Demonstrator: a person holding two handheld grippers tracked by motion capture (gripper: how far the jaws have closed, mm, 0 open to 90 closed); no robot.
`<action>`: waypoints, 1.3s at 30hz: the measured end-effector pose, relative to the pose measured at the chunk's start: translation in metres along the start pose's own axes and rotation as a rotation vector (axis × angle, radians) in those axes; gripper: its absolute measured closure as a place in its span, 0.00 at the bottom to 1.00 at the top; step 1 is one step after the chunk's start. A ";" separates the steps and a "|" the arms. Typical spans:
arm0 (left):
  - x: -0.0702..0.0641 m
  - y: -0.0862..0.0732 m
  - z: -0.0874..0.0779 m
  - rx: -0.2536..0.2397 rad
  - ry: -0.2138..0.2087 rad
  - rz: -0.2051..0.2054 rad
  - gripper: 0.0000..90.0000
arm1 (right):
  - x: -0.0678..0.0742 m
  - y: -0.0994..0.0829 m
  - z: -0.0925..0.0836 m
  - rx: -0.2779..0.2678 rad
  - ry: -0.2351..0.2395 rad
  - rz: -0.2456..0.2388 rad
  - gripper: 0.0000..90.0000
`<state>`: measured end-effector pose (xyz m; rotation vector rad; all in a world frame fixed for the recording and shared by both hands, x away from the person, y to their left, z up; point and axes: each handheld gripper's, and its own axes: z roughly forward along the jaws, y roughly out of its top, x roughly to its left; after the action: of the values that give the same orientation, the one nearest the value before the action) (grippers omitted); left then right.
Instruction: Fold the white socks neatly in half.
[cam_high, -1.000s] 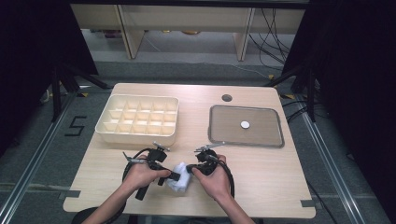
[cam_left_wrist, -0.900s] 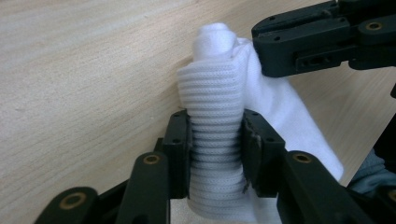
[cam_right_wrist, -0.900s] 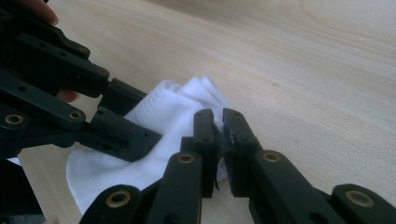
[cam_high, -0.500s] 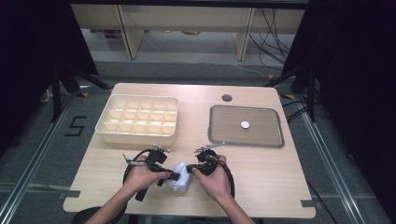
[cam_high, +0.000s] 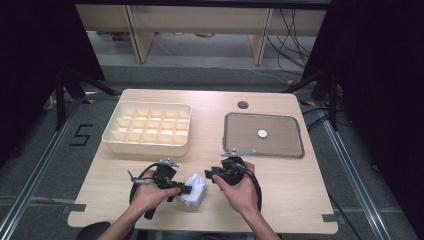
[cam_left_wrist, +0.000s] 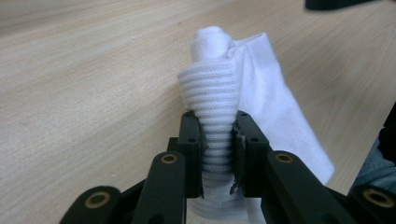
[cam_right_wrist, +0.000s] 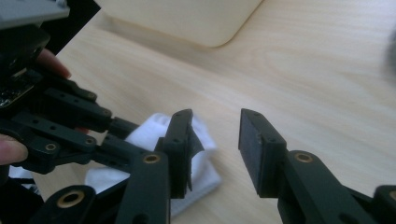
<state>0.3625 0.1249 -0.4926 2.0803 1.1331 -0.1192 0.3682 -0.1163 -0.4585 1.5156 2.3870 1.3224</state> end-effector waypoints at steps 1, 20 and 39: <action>0.000 -0.002 -0.001 -0.007 -0.003 -0.001 0.84 | -0.004 0.000 -0.004 -0.009 -0.014 -0.030 0.72; -0.005 -0.014 -0.023 -0.178 -0.004 0.043 0.84 | -0.043 -0.024 -0.036 -0.087 -0.083 -0.033 0.71; -0.007 -0.003 -0.043 -0.285 0.030 0.070 0.84 | -0.055 -0.034 -0.045 -0.102 -0.114 -0.021 0.71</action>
<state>0.3447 0.1488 -0.4611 1.8702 1.0283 0.1030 0.3526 -0.1919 -0.4737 1.4919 2.2258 1.2944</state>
